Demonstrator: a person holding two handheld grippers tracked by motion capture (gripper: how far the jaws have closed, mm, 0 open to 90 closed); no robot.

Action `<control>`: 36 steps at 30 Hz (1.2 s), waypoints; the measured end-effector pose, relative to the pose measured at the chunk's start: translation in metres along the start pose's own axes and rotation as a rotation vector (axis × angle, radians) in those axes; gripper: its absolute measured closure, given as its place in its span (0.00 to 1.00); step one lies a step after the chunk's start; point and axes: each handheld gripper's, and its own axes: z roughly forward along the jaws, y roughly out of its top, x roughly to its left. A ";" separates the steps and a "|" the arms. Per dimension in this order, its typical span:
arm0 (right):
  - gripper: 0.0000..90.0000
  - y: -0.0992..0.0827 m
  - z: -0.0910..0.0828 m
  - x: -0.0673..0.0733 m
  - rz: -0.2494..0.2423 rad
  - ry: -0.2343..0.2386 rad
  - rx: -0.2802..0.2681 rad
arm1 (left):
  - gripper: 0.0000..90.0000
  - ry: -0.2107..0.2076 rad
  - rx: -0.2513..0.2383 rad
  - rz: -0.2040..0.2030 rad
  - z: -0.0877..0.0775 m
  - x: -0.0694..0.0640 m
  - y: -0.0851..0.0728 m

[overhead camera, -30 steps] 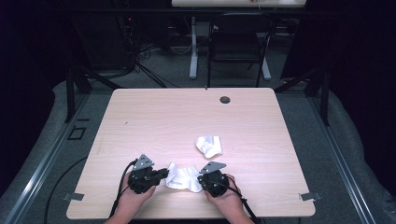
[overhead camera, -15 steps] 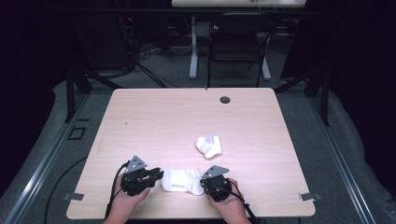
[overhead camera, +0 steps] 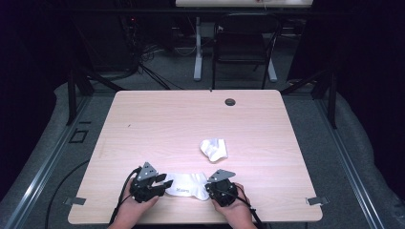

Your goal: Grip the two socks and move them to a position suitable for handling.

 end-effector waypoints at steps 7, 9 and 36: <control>0.99 0.001 -0.001 -0.004 0.015 0.015 0.018 | 0.66 -0.014 0.065 0.015 0.003 -0.002 -0.007; 0.99 0.002 -0.001 -0.005 0.006 0.014 0.029 | 0.66 -0.016 0.063 0.004 0.003 -0.003 -0.008; 0.93 -0.007 -0.015 -0.006 0.039 0.011 -0.020 | 0.60 -0.062 0.014 -0.014 -0.006 -0.014 -0.011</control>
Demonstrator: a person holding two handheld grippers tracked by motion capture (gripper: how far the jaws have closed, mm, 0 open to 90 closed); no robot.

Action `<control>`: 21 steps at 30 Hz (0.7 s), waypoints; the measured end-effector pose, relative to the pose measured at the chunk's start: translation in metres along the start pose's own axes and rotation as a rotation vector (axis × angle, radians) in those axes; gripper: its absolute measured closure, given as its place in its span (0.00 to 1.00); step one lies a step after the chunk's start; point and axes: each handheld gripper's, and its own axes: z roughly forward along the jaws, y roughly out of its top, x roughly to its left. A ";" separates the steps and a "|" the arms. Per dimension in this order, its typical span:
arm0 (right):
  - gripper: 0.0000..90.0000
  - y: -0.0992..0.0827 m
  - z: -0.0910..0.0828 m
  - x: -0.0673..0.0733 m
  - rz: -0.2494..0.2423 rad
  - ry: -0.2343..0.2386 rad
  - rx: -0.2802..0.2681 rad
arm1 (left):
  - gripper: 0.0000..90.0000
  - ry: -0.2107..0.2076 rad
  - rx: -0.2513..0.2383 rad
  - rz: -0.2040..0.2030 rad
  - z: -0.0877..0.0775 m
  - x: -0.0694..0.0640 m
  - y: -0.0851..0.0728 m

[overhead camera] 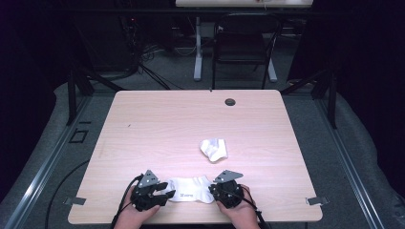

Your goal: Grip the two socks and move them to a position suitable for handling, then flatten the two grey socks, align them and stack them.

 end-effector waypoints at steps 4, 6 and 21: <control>0.86 0.003 -0.005 -0.003 0.012 -0.011 -0.045 | 0.58 0.014 -0.033 -0.003 -0.007 0.004 0.004; 0.84 0.004 -0.006 -0.006 0.011 -0.022 -0.050 | 0.58 0.030 -0.047 -0.012 -0.011 0.012 0.005; 0.75 0.026 -0.006 -0.029 0.007 -0.093 -0.077 | 0.56 0.074 -0.052 -0.036 -0.010 0.029 0.008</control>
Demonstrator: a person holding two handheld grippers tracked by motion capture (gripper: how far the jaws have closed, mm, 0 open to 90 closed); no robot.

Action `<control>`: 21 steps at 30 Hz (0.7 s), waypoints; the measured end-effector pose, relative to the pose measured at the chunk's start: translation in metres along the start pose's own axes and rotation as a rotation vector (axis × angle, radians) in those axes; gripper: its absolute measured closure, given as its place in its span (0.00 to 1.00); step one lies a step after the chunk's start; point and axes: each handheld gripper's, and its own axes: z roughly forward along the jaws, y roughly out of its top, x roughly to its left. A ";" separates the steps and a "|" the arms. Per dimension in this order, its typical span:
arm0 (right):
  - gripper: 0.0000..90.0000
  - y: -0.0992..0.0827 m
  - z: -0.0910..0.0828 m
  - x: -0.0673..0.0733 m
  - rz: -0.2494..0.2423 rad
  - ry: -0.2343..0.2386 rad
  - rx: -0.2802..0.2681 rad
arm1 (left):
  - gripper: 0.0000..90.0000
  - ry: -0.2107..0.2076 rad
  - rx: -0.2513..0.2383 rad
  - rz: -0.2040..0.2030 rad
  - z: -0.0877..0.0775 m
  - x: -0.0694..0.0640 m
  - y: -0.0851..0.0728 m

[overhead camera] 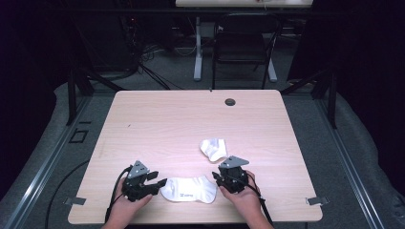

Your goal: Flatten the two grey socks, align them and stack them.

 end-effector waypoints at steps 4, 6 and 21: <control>0.76 0.012 0.007 -0.009 0.001 -0.022 0.013 | 0.56 0.002 -0.002 0.008 0.000 0.000 0.000; 0.76 0.017 0.010 -0.012 0.009 -0.023 0.010 | 0.56 0.001 -0.008 0.006 0.000 0.001 0.000; 0.70 0.052 0.052 -0.022 0.046 -0.042 0.017 | 0.56 -0.002 -0.017 -0.012 0.001 0.005 0.000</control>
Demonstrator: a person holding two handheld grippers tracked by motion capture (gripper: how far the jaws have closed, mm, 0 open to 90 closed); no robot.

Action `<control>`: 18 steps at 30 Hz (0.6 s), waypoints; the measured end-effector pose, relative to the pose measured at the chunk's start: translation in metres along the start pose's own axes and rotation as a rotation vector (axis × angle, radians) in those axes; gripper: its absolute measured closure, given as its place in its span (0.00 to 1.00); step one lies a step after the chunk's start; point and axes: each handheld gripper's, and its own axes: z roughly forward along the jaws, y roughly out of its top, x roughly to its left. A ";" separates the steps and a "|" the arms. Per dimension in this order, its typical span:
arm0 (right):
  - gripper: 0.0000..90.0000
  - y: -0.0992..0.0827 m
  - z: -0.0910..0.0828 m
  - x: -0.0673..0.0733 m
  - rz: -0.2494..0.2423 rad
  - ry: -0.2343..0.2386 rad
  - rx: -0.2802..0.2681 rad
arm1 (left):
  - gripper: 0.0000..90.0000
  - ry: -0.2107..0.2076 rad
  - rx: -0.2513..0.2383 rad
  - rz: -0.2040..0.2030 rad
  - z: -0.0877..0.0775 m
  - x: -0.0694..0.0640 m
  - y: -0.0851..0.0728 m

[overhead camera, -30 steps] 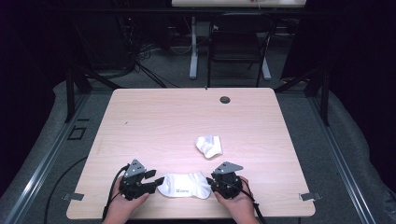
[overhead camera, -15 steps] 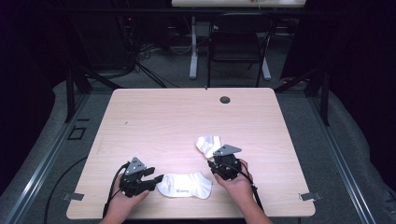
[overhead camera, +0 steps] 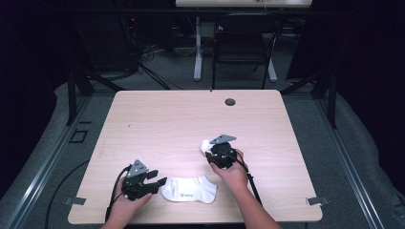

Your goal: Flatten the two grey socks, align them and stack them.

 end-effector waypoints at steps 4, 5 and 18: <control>0.69 0.003 0.012 0.006 -0.025 -0.025 0.031 | 0.56 -0.004 0.003 -0.009 0.001 0.001 0.000; 0.69 0.003 0.014 0.007 -0.028 -0.033 0.032 | 0.56 -0.002 0.002 -0.010 0.001 0.002 0.000; 0.94 0.001 0.028 0.011 -0.067 -0.074 0.107 | 0.56 0.002 0.004 -0.006 0.003 0.000 0.000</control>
